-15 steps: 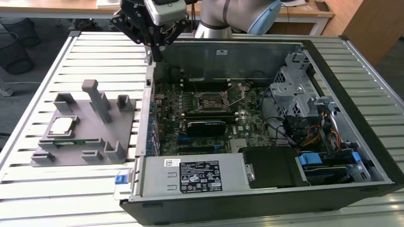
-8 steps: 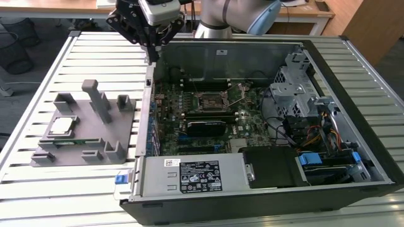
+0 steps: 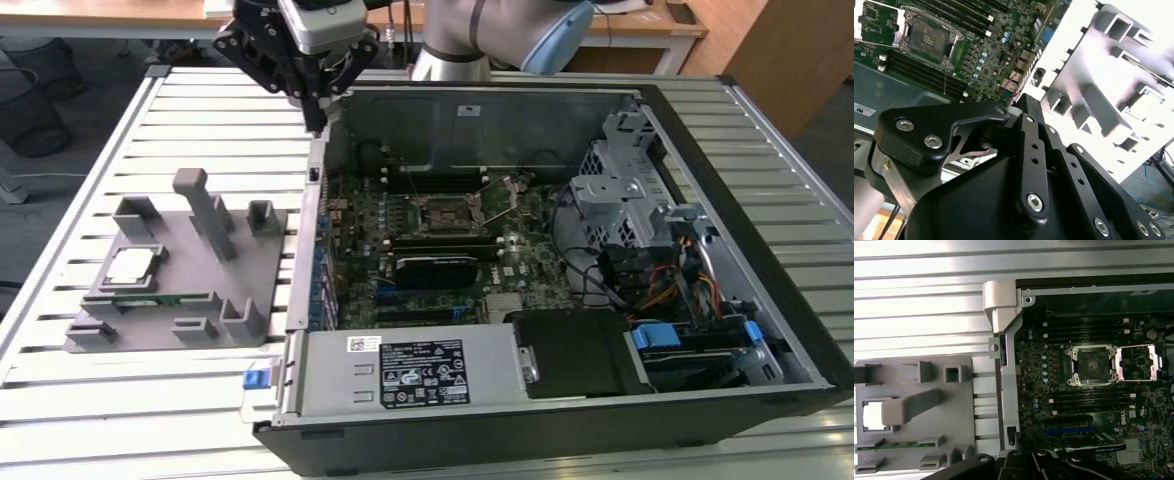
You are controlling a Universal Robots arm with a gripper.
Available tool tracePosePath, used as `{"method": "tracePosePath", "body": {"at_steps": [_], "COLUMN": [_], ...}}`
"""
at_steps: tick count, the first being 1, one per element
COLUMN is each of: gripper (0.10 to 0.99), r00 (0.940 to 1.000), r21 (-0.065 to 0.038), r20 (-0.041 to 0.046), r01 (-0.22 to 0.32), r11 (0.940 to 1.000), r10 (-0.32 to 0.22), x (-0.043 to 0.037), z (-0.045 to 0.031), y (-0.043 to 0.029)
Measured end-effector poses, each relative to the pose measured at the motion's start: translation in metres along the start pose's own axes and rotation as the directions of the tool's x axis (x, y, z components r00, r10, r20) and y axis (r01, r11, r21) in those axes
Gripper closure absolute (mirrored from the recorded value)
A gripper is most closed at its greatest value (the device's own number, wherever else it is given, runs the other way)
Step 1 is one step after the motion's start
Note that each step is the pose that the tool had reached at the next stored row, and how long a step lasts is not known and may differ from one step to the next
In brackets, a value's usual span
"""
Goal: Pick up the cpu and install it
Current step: 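Reach for the cpu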
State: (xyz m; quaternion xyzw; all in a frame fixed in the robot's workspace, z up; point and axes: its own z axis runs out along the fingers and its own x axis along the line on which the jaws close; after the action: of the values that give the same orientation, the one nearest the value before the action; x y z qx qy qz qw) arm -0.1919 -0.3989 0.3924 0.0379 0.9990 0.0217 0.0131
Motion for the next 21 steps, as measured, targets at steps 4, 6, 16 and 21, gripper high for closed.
{"method": "tracePosePath", "body": {"at_steps": [4,6,16,21], "gripper": [0.980,0.980,0.980,0.980], "r00": [1.0000,1.0000,1.0000,1.0000], "r21": [0.000,0.000,0.000,0.000], "r20": [0.0000,0.0000,-0.0001,0.0000], "r01": [0.000,0.000,0.000,0.000], "r11": [1.0000,1.0000,1.0000,1.0000], "r10": [0.000,0.000,0.000,0.000], "x": [0.0043,0.0064,0.0164,0.0225], "z": [0.0000,-0.0001,-0.0002,0.0000], "y": [-0.0003,-0.0005,-0.0012,-0.0017]}}
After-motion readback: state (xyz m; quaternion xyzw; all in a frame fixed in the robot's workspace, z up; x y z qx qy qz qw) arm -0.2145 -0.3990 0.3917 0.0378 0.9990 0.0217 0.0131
